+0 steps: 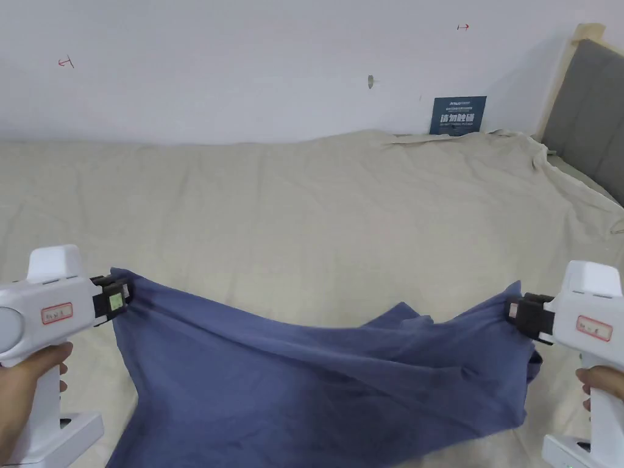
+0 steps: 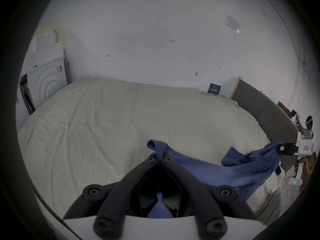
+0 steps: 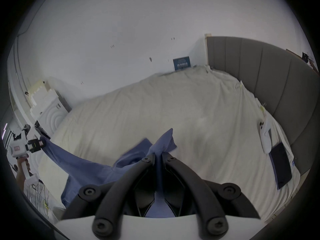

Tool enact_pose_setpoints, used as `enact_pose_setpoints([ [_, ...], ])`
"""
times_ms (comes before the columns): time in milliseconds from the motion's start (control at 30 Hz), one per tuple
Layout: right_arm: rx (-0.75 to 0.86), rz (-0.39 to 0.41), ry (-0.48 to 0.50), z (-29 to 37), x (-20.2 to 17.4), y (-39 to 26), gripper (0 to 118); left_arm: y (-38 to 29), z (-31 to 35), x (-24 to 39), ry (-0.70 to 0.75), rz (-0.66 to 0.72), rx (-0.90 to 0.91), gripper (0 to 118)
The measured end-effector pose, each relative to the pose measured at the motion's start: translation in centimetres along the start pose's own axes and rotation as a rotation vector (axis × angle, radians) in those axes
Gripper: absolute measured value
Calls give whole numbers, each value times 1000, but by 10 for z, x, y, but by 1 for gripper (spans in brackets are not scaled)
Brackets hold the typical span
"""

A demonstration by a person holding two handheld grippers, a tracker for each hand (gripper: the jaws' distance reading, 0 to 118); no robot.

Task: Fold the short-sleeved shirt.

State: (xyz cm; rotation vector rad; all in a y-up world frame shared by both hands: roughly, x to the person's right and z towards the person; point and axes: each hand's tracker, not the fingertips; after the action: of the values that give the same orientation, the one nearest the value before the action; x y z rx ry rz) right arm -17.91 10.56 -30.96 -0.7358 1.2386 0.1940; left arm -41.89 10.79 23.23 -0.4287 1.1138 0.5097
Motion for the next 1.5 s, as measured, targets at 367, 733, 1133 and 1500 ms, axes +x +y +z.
enact_pose_setpoints([
  [367, 159, 23, 17, 19, -19, 87, 5, 73, 38, -11, -24, 72, 150, 0],
  [733, 324, 87, 9, 1, -43, 195, 5, 193, 38, 8, 3, 17, 284, 0],
  [1133, 438, 128, -19, -53, -73, 272, 5, 284, 7, 28, 64, -8, 443, 0],
  [1500, 296, 137, -49, -144, -59, 202, 5, 189, -67, 2, 114, -20, 341, 0],
])
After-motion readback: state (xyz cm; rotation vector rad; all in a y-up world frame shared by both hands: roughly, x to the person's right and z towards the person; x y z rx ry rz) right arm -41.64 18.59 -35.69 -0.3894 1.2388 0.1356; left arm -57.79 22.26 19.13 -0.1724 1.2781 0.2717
